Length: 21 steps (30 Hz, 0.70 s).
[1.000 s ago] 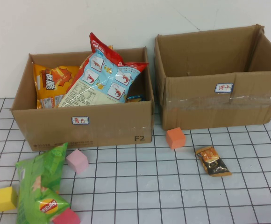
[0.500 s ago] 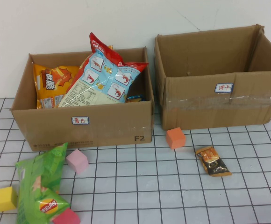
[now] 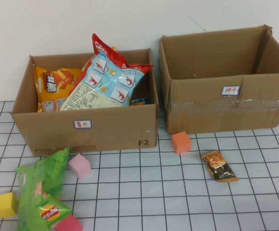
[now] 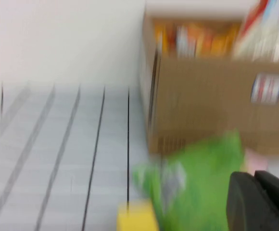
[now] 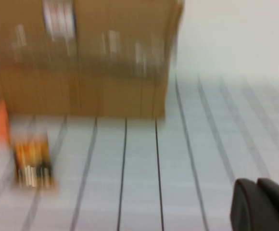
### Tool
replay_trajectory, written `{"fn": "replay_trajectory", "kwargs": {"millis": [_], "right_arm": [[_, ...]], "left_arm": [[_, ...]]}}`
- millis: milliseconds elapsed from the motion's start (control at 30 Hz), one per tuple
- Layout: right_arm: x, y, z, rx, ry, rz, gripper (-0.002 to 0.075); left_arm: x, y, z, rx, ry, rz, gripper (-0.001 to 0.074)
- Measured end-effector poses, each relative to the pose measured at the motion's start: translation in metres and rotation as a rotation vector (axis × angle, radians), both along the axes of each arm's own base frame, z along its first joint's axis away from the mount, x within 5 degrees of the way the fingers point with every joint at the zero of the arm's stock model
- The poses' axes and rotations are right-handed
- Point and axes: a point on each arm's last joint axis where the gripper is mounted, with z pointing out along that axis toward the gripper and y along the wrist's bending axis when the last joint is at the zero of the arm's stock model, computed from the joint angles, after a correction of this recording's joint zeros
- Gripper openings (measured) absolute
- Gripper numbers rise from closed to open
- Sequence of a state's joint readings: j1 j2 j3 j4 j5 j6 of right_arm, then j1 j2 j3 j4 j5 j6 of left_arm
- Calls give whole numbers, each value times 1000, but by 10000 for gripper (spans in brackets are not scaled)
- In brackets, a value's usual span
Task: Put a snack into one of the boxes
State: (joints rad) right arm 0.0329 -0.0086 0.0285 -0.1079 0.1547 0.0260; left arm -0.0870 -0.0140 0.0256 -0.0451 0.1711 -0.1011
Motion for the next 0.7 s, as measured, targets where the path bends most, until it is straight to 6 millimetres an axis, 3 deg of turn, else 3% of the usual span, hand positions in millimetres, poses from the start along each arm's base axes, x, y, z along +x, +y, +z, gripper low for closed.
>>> {"fn": "replay_trajectory", "kwargs": {"millis": [267,367,700], "right_arm": [[-3,4,41,5,-459,44,-1],[-6,5,50,8,-557,54,-1],[-7,5,53,-3,-556,51,-1]], "left_arm": [[-3,1,38,-18,-424,12,-1],[-6,2,47,-29,-526,14,-1],[-15,4,63,-76,-727,32,-1]]}}
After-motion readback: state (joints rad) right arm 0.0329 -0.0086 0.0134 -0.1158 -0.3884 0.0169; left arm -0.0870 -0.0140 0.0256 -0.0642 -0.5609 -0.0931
